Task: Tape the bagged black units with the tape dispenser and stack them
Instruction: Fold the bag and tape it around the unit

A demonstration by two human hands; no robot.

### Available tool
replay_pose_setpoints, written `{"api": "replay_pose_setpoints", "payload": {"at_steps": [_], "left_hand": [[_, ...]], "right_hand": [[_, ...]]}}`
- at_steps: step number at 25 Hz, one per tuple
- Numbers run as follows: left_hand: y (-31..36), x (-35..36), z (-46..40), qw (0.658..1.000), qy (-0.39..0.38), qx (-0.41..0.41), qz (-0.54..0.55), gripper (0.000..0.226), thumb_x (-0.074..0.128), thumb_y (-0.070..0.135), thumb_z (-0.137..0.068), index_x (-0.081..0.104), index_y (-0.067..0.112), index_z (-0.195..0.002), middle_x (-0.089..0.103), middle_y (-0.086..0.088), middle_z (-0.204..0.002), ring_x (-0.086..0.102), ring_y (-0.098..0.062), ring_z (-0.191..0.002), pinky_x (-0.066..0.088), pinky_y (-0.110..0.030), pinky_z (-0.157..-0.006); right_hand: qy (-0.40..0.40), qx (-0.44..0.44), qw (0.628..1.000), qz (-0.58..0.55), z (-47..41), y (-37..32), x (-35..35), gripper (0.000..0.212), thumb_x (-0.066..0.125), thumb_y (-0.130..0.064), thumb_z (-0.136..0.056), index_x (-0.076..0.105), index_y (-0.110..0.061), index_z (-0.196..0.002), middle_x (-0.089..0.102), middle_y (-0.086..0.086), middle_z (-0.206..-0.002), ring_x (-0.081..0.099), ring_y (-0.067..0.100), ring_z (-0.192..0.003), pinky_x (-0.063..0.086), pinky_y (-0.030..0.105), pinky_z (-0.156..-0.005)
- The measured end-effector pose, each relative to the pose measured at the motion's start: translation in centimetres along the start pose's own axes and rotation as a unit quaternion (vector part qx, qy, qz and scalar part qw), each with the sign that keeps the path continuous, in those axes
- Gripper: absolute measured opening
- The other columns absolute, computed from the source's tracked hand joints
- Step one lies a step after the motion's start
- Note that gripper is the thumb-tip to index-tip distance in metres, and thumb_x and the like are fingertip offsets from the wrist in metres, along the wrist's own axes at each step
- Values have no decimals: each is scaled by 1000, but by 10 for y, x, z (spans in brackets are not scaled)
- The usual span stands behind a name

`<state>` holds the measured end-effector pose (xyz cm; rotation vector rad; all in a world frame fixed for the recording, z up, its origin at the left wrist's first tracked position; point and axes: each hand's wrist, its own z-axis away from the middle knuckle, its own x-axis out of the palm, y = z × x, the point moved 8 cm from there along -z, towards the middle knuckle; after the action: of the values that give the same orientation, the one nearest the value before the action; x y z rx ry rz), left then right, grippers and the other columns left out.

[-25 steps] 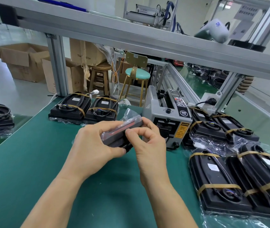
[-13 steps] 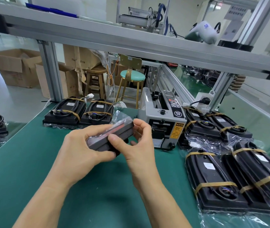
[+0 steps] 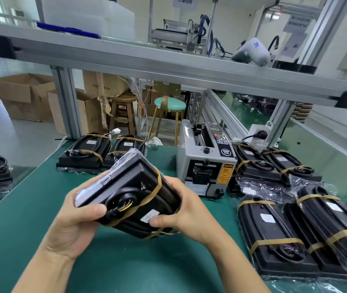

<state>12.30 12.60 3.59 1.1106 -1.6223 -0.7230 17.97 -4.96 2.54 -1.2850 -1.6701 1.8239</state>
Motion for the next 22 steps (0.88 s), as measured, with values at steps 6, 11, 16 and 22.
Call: {"api": "replay_pose_setpoints", "payload": {"at_steps": [6,11,16,22], "left_hand": [[6,-18,3,977,46,13,-209,91,78,7,-47,55,34,-131,54,9,-137,45,-9,-131,34,-38,-107],[1,3,5,951,-13,19,-309,79,83,29,-55,56,39,-128,51,15,-139,40,-4,-133,32,-25,-111],[-14,-16,9,947,5,-51,-317,64,85,22,-49,66,31,-110,68,7,-116,60,-10,-113,42,-24,-101],[-11,-31,5,986,34,-38,-161,20,68,7,-69,74,8,-88,70,-12,-101,63,-20,-101,46,-33,-96]], "right_hand": [[104,-27,981,164,0,-10,-30,55,81,-12,-65,53,-33,-108,54,-14,-104,52,11,-100,47,32,-89],[63,-44,958,275,-15,-9,-15,53,81,-13,-66,53,-30,-109,53,-9,-106,46,16,-101,40,33,-91],[35,-74,960,269,-23,-1,-1,50,78,-11,-67,55,-31,-106,52,-14,-103,44,12,-98,38,35,-93],[-9,-59,973,221,-32,7,-8,53,77,-2,-63,58,-30,-105,50,-19,-99,47,12,-100,41,28,-91]]}}
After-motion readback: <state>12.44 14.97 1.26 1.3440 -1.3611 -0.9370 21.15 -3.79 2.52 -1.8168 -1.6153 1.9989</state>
